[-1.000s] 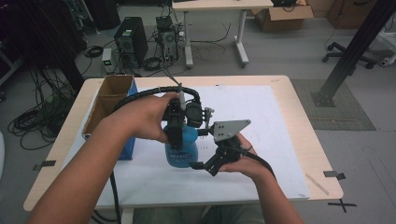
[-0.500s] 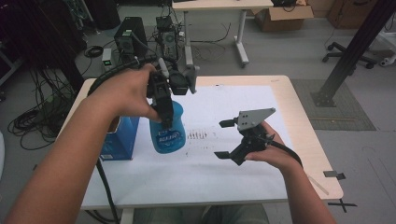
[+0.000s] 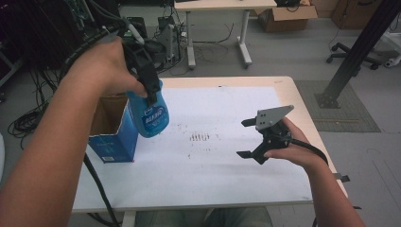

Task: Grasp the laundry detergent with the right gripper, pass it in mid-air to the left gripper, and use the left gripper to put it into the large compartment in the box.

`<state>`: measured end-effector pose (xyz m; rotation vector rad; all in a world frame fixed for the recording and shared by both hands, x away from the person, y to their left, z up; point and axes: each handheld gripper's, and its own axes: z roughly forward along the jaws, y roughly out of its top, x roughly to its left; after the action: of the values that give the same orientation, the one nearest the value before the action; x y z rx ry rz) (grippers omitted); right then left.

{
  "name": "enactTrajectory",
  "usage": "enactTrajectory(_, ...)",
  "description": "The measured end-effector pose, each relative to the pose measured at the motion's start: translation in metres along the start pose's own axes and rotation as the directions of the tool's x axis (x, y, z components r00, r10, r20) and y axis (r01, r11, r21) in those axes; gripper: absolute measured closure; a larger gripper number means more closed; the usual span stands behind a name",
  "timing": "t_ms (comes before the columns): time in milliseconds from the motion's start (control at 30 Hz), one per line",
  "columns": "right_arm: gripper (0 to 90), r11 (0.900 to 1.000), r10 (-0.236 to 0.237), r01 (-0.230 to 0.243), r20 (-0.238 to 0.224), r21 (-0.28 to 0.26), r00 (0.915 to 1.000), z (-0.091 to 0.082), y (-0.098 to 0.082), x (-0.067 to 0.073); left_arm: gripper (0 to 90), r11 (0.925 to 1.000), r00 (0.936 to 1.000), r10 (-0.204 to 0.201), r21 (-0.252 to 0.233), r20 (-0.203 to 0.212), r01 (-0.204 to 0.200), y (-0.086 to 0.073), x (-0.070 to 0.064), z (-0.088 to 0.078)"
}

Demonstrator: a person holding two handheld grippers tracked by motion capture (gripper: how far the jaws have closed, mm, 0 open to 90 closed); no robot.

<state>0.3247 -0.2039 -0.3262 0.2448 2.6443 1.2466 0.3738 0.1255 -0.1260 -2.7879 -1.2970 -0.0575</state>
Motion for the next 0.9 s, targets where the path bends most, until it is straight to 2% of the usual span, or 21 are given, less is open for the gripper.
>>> enactTrajectory(33, 1.3, 1.0, 0.0, 0.0, 0.002, 0.007, 1.0, -0.002, -0.002, -0.001, 38.6, 0.9971, 0.9971, -0.075, -0.013, 0.009, 0.076, -0.004, 0.009, -0.007)
enactTrajectory(67, 1.3, 1.0, 0.002, -0.002, 0.002, 0.009, 1.0, -0.003, -0.003, -0.001, 38.6, 0.9971, 0.9971, -0.075, -0.013, 0.009, 0.076, -0.004, 0.009, -0.007)
enactTrajectory(100, 1.3, 1.0, 0.001, -0.001, 0.003, 0.009, 1.0, -0.004, -0.003, -0.001, 38.6, 0.9898, 0.9901, -0.14, -0.024, 0.011, 0.14, -0.007, 0.018, -0.013)
enactTrajectory(167, 1.3, 1.0, 0.002, -0.002, 0.003, 0.014, 1.0, -0.005, -0.004, -0.002, 38.6, 0.9815, 0.9821, -0.188, -0.033, 0.006, 0.188, -0.011, 0.026, -0.019)
enactTrajectory(233, 1.4, 1.0, 0.002, -0.002, 0.004, 0.016, 1.0, -0.006, -0.005, -0.002, 38.6, 0.9684, 0.9702, -0.242, -0.06, 0.0, 0.242, -0.014, 0.033, -0.024)
enactTrajectory(267, 1.4, 1.0, 0.002, -0.002, 0.004, 0.016, 1.0, -0.006, -0.005, -0.002, 38.5, 0.9684, 0.9702, -0.242, -0.06, 0.0, 0.242, -0.014, 0.033, -0.024)
enactTrajectory(300, 1.4, 1.0, 0.002, -0.002, 0.006, 0.017, 1.0, -0.007, -0.006, -0.003, 38.5, 0.9647, 0.9663, -0.257, -0.059, -0.004, 0.257, -0.016, 0.036, -0.026)
enactTrajectory(333, 1.4, 1.0, 0.002, -0.002, 0.006, 0.017, 1.0, -0.007, -0.006, -0.003, 38.5, 0.9589, 0.9607, -0.278, -0.063, -0.005, 0.277, -0.018, 0.04, -0.028)
enactTrajectory(367, 1.5, 1.0, 0.006, -0.006, 0.007, 0.023, 1.0, -0.008, -0.007, -0.003, 38.6, 0.9467, 0.9484, -0.317, -0.061, 0.0, 0.316, -0.021, 0.047, -0.03)
enactTrajectory(433, 1.5, 1.0, 0.006, -0.007, 0.008, 0.025, 1.0, -0.009, -0.008, -0.004, 38.6, 0.9353, 0.9368, -0.35, -0.055, 0.008, 0.35, -0.025, 0.056, -0.032)
enactTrajectory(467, 1.5, 1.0, 0.009, -0.009, 0.008, 0.025, 0.9999, -0.01, -0.009, -0.004, 38.6, 0.9353, 0.9368, -0.35, -0.055, 0.008, 0.35, -0.025, 0.056, -0.032)
enactTrajectory(500, 1.5, 1.0, 0.009, -0.009, 0.009, 0.027, 0.9999, -0.011, -0.01, -0.004, 38.5, 0.9269, 0.9286, -0.371, -0.055, 0.014, 0.371, -0.027, 0.059, -0.032)
enactTrajectory(533, 1.5, 1.0, 0.01, -0.01, 0.009, 0.026, 0.9999, -0.011, -0.01, -0.004, 38.5, 0.9139, 0.9152, -0.402, -0.05, 0.02, 0.403, -0.03, 0.067, -0.032)
enactTrajectory(567, 1.5, 1.0, 0.011, -0.011, 0.01, 0.026, 0.9999, -0.012, -0.011, -0.004, 38.6, 0.9078, 0.909, -0.416, -0.047, 0.019, 0.417, -0.032, 0.071, -0.032)
enactTrajectory(667, 1.5, 0.999, 0.016, -0.016, 0.011, 0.027, 0.9998, -0.014, -0.013, -0.005, 38.6, 0.8937, 0.8943, -0.447, -0.035, 0.006, 0.447, -0.036, 0.079, -0.029)
enactTrajectory(700, 1.5, 0.999, 0.018, -0.018, 0.008, 0.026, 0.9998, -0.015, -0.014, -0.005, 38.5, 0.8937, 0.8943, -0.447, -0.035, 0.006, 0.447, -0.036, 0.079, -0.029)
enactTrajectory(733, 1.5, 0.999, 0.018, -0.018, 0.005, 0.03, 0.9998, -0.015, -0.014, -0.006, 38.5, 0.8853, 0.8858, -0.464, -0.032, 0.002, 0.464, -0.038, 0.084, -0.028)
enactTrajectory(767, 1.5, 0.999, 0.018, -0.018, 0.005, 0.03, 0.9998, -0.015, -0.014, -0.006, 38.5, 0.8853, 0.8858, -0.464, -0.032, 0.002, 0.464, -0.038, 0.084, -0.028)
enactTrajectory(800, 1.5, 0.999, 0.02, -0.021, 0.004, 0.038, 0.9998, -0.014, -0.015, -0.006, 38.6, 0.8754, 0.8758, -0.483, -0.03, 0.007, 0.483, -0.041, 0.09, -0.026)
enactTrajectory(900, 1.6, 0.999, 0.023, -0.023, 0.003, 0.044, 0.9997, -0.014, -0.016, -0.007, 38.5, 0.8607, 0.8612, -0.508, -0.031, 0.019, 0.508, -0.045, 0.097, -0.024)
